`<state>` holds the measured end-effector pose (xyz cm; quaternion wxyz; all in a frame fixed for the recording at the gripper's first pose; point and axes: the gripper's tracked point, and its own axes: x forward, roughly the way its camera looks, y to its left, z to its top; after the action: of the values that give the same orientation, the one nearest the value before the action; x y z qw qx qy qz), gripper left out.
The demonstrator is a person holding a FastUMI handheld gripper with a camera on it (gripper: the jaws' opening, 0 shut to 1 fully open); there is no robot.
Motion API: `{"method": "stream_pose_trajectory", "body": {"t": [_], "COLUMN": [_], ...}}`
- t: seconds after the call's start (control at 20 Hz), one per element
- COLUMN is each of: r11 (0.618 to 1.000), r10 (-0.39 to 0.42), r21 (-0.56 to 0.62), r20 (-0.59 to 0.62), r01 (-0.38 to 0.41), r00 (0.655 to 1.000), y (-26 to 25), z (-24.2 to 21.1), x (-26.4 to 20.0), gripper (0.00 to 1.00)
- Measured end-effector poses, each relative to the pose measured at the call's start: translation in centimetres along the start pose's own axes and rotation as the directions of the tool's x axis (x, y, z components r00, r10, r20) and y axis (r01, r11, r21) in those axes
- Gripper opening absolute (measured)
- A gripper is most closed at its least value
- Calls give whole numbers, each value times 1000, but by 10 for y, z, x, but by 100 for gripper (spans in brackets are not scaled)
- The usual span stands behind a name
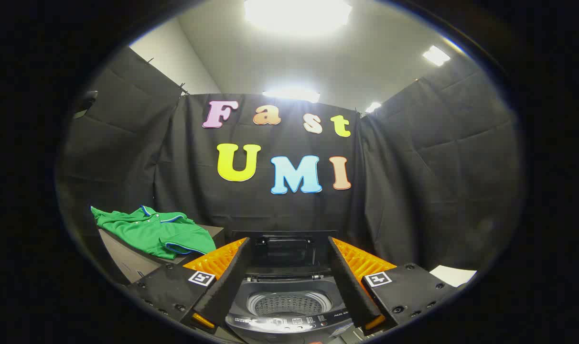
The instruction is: Put the clothes into the washing machine and then close the washing machine lid.
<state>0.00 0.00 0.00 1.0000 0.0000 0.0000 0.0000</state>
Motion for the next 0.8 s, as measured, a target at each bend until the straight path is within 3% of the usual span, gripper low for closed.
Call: {"method": "stream_pose_trajectory", "body": {"t": [0.8], "r11": [997], "r10": [21], "r21": [78], "r20": [-66], "r01": [-16], "r00": [998], "y": [0], "z": [-16], "x": [2], "gripper": [97]}}
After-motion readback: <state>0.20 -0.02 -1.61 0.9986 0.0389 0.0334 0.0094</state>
